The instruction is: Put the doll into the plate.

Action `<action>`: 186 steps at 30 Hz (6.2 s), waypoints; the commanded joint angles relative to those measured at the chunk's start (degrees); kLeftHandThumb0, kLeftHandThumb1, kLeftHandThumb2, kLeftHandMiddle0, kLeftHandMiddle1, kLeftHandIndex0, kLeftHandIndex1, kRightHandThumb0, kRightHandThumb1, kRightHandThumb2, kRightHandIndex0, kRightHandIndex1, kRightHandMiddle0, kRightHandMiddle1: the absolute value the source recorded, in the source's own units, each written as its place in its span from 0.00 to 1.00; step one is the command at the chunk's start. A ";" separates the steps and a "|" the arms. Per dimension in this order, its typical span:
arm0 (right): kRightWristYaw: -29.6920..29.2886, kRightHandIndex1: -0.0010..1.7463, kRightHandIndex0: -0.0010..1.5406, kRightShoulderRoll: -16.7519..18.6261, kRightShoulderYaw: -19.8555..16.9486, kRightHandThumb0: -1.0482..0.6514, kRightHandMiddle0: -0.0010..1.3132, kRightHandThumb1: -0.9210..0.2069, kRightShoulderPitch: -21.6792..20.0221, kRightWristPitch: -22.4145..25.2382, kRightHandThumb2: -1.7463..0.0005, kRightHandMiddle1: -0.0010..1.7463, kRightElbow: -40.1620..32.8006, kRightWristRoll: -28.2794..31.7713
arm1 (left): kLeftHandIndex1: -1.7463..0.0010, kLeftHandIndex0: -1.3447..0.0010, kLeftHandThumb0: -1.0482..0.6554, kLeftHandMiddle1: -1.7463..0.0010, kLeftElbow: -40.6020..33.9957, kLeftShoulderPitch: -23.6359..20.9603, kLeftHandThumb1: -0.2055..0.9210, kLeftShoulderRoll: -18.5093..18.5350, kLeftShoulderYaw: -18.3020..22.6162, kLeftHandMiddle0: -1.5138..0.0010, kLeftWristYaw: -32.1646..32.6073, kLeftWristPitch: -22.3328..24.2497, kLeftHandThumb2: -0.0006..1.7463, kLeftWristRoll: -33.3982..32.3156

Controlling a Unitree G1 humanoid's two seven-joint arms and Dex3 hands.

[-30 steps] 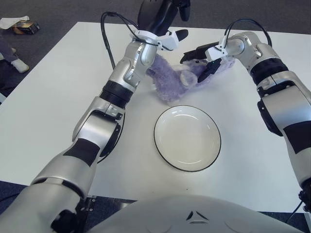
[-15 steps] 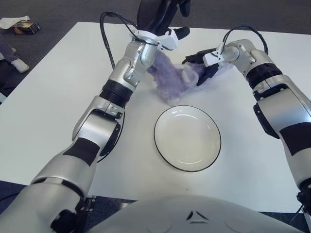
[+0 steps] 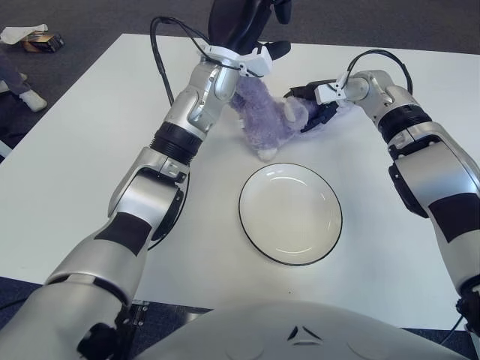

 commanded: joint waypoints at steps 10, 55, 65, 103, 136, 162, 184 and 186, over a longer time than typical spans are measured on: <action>-9.97 0.52 0.17 -0.46 0.81 0.19 0.01 0.08 5.38 4.69 0.81 0.49 0.31 -2.31 | 0.00 0.54 0.33 0.00 0.31 -1.25 0.45 1.19 0.36 0.17 0.28 -1.58 0.76 0.04; -45.58 0.93 0.53 -2.07 -7.13 0.62 0.42 0.73 17.72 -1.39 0.12 1.00 -5.84 1.98 | 0.00 0.64 0.36 0.00 0.22 16.52 0.61 14.10 17.19 0.29 5.46 -16.32 0.64 -11.93; -45.56 0.93 0.53 -4.07 -10.54 0.62 0.42 0.73 21.46 1.02 0.13 1.00 -19.15 2.53 | 0.00 0.75 0.39 0.00 11.52 18.10 0.78 9.92 19.36 0.31 10.40 -21.94 0.49 -17.59; -35.94 1.00 0.55 -4.92 -19.43 0.61 0.50 0.83 28.01 7.58 0.02 1.00 -45.03 7.19 | 0.00 0.85 0.41 0.00 9.52 24.69 1.00 7.09 18.54 0.46 -6.12 -13.02 0.30 -26.11; -10.24 0.98 0.52 -4.78 -27.34 0.62 0.42 0.74 38.48 20.61 0.09 1.00 -67.32 26.83 | 0.00 0.85 0.41 0.00 8.66 25.51 1.00 6.15 18.65 0.49 -9.73 -14.95 0.29 -27.62; -6.83 0.99 0.54 -5.26 -30.84 0.62 0.45 0.79 48.48 22.42 0.06 1.00 -78.94 31.95 | 0.00 0.85 0.41 0.00 8.99 23.49 1.00 6.71 17.52 0.49 -11.25 -15.46 0.29 -27.26; -2.82 0.96 0.56 -6.14 -31.78 0.62 0.45 0.80 56.02 23.97 0.07 1.00 -86.51 35.55 | 0.00 0.85 0.41 0.00 11.49 20.17 1.00 6.99 15.27 0.51 -8.67 -16.57 0.29 -23.00; -2.52 0.95 0.56 -6.14 -31.84 0.62 0.45 0.79 56.17 24.47 0.07 1.00 -86.91 35.68 | 0.00 0.85 0.41 0.00 11.53 20.06 1.00 6.95 15.25 0.52 -8.50 -16.44 0.29 -22.75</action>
